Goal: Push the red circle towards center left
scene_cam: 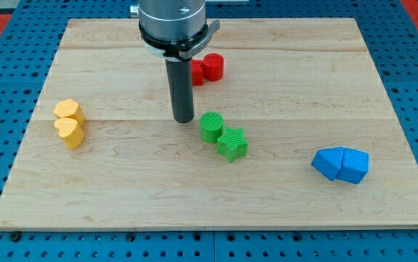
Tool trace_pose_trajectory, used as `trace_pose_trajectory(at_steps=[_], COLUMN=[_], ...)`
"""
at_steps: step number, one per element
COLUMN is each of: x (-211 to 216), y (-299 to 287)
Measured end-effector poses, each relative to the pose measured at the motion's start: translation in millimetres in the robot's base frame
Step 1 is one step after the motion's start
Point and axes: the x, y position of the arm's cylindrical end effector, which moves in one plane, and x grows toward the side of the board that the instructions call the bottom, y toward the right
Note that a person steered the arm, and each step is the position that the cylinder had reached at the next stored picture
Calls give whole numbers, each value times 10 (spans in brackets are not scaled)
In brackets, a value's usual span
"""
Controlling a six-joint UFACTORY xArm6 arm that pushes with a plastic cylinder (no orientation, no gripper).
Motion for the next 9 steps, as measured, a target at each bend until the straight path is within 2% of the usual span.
trace_pose_trajectory(at_steps=[1, 2, 3, 4, 5, 6, 7, 8, 9], x=[100, 437, 570, 570, 287, -517, -1203, -1561, -1532], y=[472, 676, 752, 242, -354, -835, -953, -496, 713])
